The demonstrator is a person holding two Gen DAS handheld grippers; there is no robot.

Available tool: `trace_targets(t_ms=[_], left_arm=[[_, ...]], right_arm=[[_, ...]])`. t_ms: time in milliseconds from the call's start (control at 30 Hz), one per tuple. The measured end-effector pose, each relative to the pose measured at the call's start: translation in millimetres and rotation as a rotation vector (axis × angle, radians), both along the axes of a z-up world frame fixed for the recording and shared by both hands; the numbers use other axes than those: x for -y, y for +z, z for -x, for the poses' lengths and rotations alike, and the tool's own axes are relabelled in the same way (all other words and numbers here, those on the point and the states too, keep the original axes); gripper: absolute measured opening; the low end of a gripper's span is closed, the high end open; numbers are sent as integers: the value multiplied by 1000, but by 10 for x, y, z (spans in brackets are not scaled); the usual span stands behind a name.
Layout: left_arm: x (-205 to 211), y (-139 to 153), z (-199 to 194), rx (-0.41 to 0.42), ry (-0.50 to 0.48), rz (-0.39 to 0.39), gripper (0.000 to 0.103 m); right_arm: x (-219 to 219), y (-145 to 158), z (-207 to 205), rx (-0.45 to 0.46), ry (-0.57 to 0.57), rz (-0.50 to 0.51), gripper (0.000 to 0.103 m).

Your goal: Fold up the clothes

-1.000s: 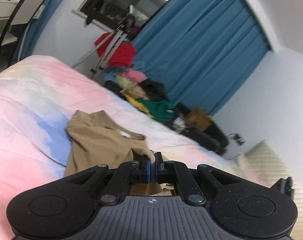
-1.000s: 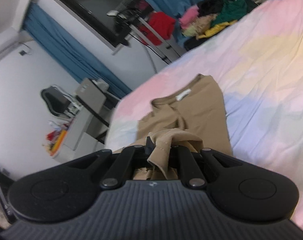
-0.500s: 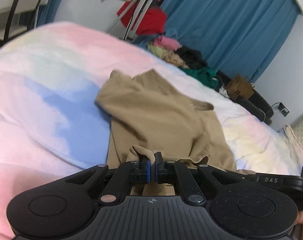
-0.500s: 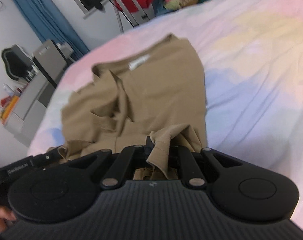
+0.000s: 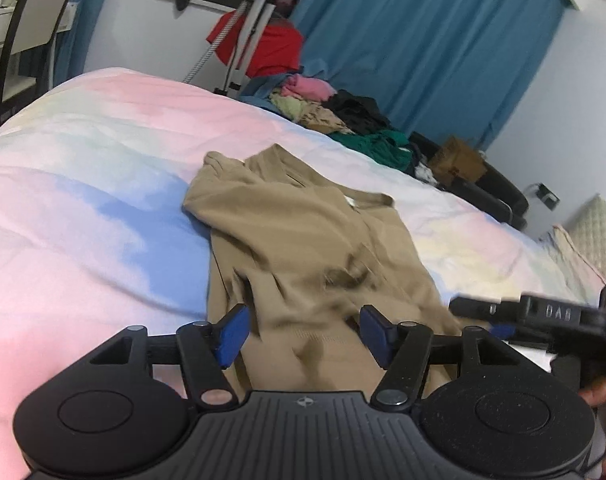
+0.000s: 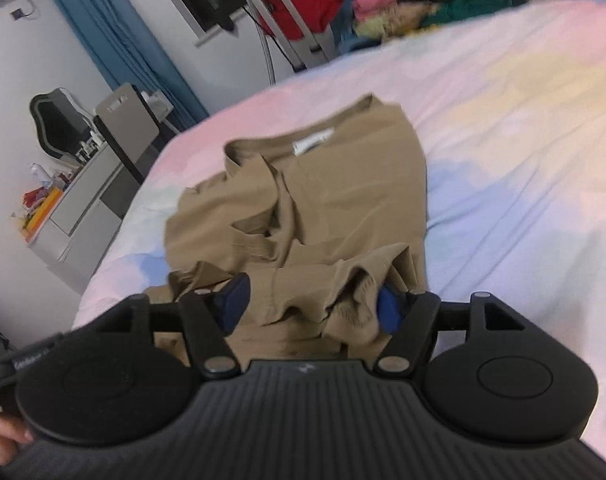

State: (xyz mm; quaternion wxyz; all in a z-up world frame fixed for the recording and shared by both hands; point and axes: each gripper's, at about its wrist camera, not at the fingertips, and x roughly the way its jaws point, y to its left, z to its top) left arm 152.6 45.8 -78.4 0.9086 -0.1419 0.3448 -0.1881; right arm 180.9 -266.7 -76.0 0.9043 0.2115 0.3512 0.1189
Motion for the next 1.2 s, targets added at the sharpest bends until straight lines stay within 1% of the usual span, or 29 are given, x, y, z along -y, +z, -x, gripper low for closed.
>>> trace_targets(t_ms=[100, 133, 200, 267, 333, 367, 400, 467, 533, 600, 667, 800, 900, 933, 1000, 1033, 1067, 1100, 1167, 1200], left_arm=[[-6, 14, 229, -21, -18, 6, 63], [23, 8, 281, -23, -26, -7, 63], [107, -12, 364, -25, -43, -48, 63], [199, -59, 414, -17, -47, -110, 62], [249, -127, 422, -17, -36, -151, 57], [240, -178, 415, -29, -16, -162, 50], [215, -218, 403, -44, 9, -161, 47], [119, -254, 381, -68, 64, -142, 46], [1, -276, 372, -80, 121, -119, 46], [-83, -307, 366, -88, 169, -110, 46], [-93, -358, 338, -103, 185, -136, 46], [-52, -436, 308, -104, 184, -186, 47], [-34, -397, 333, -98, 181, -192, 46], [-42, -378, 350, -99, 183, -189, 46], [-67, -310, 406, -113, 198, -174, 49], [-90, -266, 456, -122, 206, -154, 52], [-119, -217, 517, -131, 215, -127, 55], [-150, -164, 590, -136, 218, -91, 56], [-190, -58, 766, -132, 204, -3, 65], [-198, -23, 846, -131, 191, 38, 67]], right_arm=[[-55, 86, 240, 31, -5, 65, 68], [-76, 81, 298, 28, -5, 90, 67], [-81, 9, 334, 5, -17, 121, 67], [-75, -78, 351, -21, -35, 146, 67], [-68, -165, 368, -46, -53, 171, 66], [-65, -208, 376, -59, -62, 184, 64], [-61, -252, 384, -72, -71, 196, 60], [-45, -328, 404, -93, -94, 220, 54], [5, -364, 432, -97, -133, 234, 55], [56, -386, 440, -99, -154, 225, 56], [76, -429, 419, -114, -147, 210, 55], [11, -508, 387, -117, -127, 249, 55], [24, -506, 384, -120, -127, 243, 55], [18, -484, 390, -117, -121, 247, 55], [-2, -420, 425, -106, -121, 255, 55], [-13, -383, 451, -99, -124, 255, 55], [-24, -339, 486, -87, -128, 252, 55], [-35, -294, 525, -71, -131, 246, 55], [-51, -202, 602, -41, -141, 238, 55], [-59, -160, 630, -27, -147, 238, 55]])
